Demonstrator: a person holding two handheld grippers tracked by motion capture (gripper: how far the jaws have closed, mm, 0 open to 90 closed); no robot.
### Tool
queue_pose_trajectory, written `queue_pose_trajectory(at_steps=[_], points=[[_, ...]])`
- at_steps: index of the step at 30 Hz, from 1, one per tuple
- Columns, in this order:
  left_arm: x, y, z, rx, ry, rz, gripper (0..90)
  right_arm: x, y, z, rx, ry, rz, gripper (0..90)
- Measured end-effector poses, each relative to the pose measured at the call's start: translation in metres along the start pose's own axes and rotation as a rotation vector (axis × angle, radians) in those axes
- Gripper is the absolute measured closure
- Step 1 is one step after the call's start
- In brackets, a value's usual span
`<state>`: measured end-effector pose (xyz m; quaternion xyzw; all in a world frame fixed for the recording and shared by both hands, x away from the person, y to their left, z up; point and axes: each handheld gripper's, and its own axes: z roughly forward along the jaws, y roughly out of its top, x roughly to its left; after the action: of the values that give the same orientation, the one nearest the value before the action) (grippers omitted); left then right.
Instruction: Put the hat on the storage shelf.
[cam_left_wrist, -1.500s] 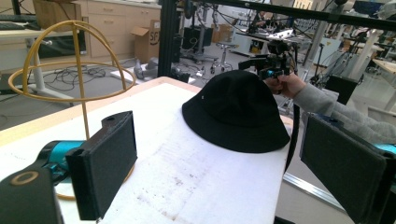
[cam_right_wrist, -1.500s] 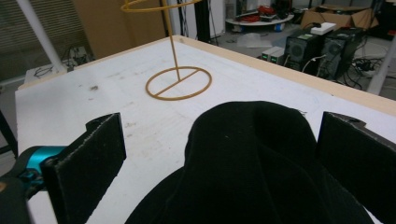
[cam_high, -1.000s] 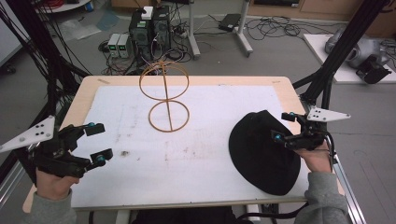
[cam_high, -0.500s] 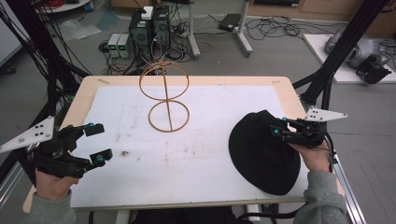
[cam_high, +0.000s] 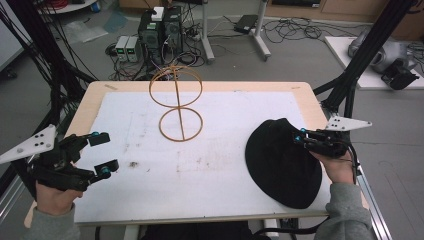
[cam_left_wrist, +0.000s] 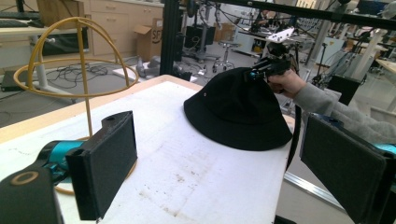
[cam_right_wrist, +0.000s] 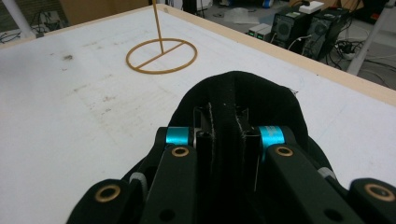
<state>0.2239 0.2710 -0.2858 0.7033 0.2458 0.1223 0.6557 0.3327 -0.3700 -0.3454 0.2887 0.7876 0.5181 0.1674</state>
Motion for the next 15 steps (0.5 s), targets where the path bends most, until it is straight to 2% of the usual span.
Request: queue_pose_trajectory(at_steps=[7, 9, 15], points=[[0.001, 0.000, -0.004, -0.006, 0.008, 0.001, 11.3, 0.000, 0.002, -0.003, 0.008, 0.024, 0.009, 82.3], [-0.001, 0.001, -0.002, 0.012, 0.029, 0.015, 11.1, 0.001, 0.005, -0.003, 0.006, 0.031, -0.006, 82.6], [-0.002, 0.000, 0.001, 0.019, 0.010, 0.016, 11.1, 0.007, 0.020, -0.005, 0.004, 0.078, -0.038, 82.9]])
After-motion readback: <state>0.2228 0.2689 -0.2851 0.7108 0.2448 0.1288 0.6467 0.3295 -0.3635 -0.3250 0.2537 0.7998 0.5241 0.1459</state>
